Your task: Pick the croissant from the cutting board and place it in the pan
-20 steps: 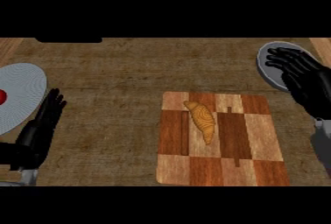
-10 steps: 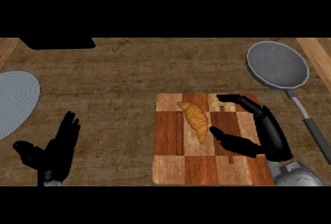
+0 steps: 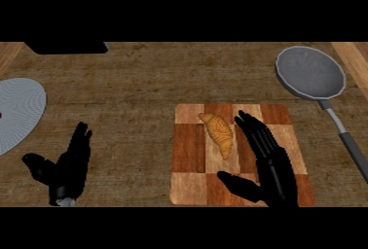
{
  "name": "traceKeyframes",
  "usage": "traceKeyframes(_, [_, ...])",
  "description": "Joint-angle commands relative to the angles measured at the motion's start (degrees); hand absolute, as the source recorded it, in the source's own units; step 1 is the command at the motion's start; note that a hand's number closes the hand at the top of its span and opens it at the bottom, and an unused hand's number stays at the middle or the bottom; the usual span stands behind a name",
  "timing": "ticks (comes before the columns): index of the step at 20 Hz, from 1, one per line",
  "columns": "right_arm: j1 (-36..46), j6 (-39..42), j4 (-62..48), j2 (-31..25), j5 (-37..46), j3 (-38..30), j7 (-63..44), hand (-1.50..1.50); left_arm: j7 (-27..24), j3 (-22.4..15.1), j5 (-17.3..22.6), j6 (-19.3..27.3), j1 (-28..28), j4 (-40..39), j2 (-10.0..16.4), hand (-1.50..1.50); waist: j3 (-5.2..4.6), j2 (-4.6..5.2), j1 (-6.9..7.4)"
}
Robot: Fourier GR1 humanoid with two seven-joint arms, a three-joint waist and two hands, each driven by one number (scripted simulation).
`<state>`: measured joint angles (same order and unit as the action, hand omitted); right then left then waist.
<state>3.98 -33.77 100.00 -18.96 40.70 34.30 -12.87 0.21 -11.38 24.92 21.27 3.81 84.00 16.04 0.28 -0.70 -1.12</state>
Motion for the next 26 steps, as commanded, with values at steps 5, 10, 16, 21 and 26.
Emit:
traceKeyframes(5, [13.19,17.05,-2.21,10.3,18.44,0.82,-26.92,-1.5,3.89,-1.23,-0.62,1.16,-0.03,-0.4,-1.2,0.0,-0.42,0.52,1.41])
traceKeyframes(10, [21.88,38.78,-9.53,7.26,13.79,-1.2,-35.47,-1.5,3.39,-1.19,-0.33,-1.05,-1.98,-2.71,-1.01,0.0,-0.63,0.91,1.77])
traceKeyframes(16, [33.69,52.16,-17.01,13.26,11.75,-4.03,-42.32,-1.5,0.75,-2.58,-1.72,-1.62,-0.12,-3.65,-3.34,0.0,-0.35,0.8,1.95])
traceKeyframes(21, [35.98,55.68,-24.18,12.31,10.89,-6.56,-37.97,-1.5,1.37,-1.88,-2.06,-0.89,0.09,-2.68,-4.27,0.0,-0.3,0.82,1.93])
traceKeyframes(26, [31.77,63.55,-25.38,14.75,6.95,-6.79,-41.05,-1.5,1.44,0.85,-1.32,-2.2,-1.75,-5.07,-2.99,0.0,-0.32,0.78,1.14])
